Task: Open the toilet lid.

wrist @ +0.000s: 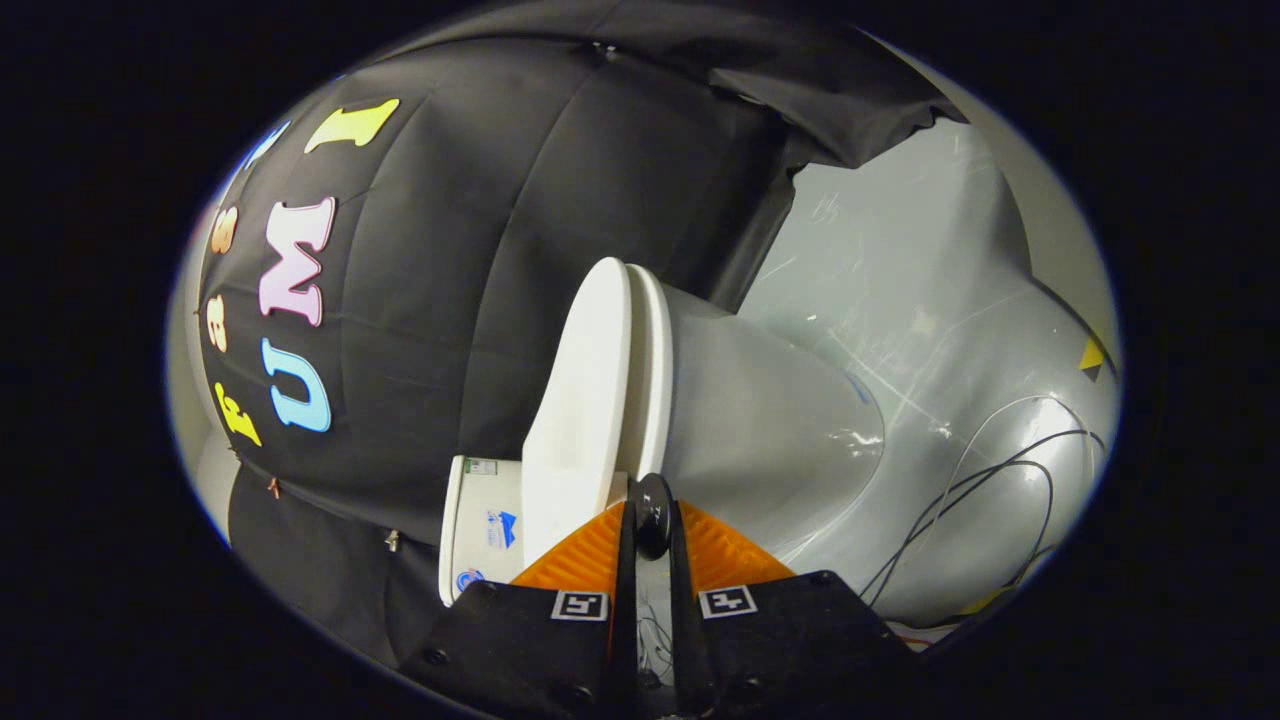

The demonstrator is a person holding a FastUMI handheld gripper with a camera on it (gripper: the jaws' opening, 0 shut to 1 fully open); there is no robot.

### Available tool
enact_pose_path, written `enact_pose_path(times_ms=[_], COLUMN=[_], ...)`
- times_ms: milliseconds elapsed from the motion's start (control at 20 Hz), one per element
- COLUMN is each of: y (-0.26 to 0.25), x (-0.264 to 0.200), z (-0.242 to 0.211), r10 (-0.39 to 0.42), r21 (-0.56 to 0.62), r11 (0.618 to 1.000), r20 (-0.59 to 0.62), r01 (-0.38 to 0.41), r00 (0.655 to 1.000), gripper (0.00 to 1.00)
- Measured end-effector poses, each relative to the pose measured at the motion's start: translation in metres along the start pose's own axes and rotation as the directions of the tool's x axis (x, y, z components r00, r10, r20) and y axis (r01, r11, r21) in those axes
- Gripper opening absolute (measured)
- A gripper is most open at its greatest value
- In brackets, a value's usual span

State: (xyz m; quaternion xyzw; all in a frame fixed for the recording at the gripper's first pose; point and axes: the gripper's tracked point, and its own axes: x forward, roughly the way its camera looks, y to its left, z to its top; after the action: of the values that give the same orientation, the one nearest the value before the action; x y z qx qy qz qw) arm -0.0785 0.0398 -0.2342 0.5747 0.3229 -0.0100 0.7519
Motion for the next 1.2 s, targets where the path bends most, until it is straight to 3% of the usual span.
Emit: enact_pose_path(times_ms=[100,500,800,1200], y=[0.000,0.023,0.081,0.143], x=[-0.012,-0.020,-0.040,-0.061], z=[-0.006,-0.012,-0.008,-0.016], r10=[0.022,-0.007,0.005,-0.053], r21=[0.019,-0.068,-0.156,-0.345], r11=[1.000,0.998,0.988,0.935], r20=[-0.008,0.005,0.054,0.095], r01=[-0.022,0.008,0.003,0.083], r00=[1.000,1.000,0.999,0.994], gripper=[0.05,0.05,0.05,0.05])
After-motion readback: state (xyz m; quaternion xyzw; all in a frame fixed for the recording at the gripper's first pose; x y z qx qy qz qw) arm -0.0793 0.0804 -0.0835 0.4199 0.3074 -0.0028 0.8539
